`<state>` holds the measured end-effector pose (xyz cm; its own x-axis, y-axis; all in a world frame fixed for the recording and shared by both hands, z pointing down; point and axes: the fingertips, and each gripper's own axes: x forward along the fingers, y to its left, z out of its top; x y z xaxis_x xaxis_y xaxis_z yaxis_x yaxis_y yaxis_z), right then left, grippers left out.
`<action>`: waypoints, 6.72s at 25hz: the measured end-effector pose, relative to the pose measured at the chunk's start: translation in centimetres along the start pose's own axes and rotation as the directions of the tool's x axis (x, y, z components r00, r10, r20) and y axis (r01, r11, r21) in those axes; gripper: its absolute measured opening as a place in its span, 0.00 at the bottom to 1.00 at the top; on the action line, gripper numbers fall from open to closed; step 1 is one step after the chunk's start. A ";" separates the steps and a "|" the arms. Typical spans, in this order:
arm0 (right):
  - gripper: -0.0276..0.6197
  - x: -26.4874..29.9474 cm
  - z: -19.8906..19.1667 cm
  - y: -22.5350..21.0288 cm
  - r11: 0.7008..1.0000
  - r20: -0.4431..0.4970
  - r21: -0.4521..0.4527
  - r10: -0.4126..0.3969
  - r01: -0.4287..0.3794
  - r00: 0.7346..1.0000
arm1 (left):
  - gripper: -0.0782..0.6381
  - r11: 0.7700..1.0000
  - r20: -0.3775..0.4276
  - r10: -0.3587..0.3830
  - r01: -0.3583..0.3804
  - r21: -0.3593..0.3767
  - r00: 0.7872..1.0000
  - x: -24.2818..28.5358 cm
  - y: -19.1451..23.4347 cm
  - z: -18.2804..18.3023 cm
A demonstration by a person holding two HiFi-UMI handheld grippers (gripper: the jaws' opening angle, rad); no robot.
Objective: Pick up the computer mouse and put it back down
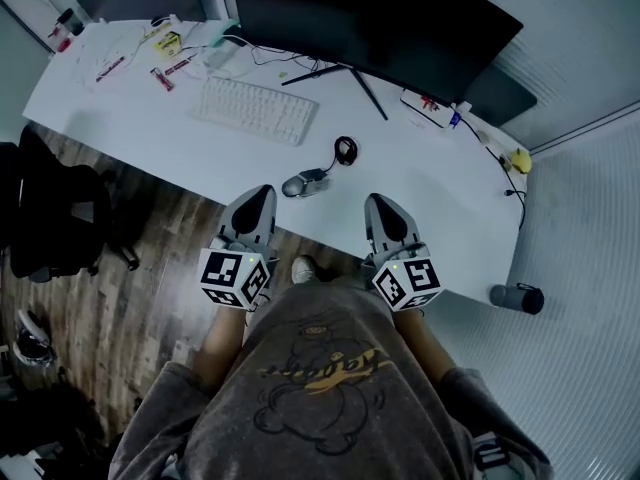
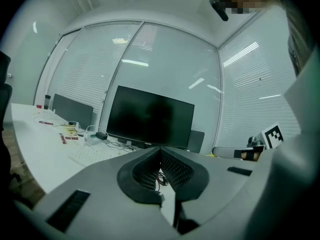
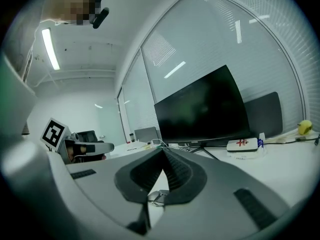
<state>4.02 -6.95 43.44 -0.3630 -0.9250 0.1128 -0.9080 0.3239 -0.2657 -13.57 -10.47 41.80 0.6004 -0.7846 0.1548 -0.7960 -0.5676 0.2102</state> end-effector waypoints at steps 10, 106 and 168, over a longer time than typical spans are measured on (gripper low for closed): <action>0.04 2.3 1.5 -1.1 1.000 0.008 0.000 0.014 -0.014 1.000 | 0.13 1.000 0.002 -0.002 0.002 0.019 1.000 2.7 0.4 1.1; 0.04 3.2 -1.5 -10.6 0.995 -0.096 0.084 -0.037 0.045 0.995 | 0.56 0.896 -0.573 -0.179 0.373 0.240 0.800 16.3 -0.9 -19.2; 0.04 5.0 1.0 -7.6 0.994 -0.041 0.051 0.095 -0.093 0.995 | 0.55 0.982 -0.074 0.023 -0.009 0.188 0.997 8.7 0.8 4.5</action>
<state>9.36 -14.26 45.07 -0.4555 -0.8813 0.1258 -0.8586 0.3976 -0.3236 -9.30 -18.84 38.96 0.5861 -0.7766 0.2310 -0.8014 -0.5976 0.0241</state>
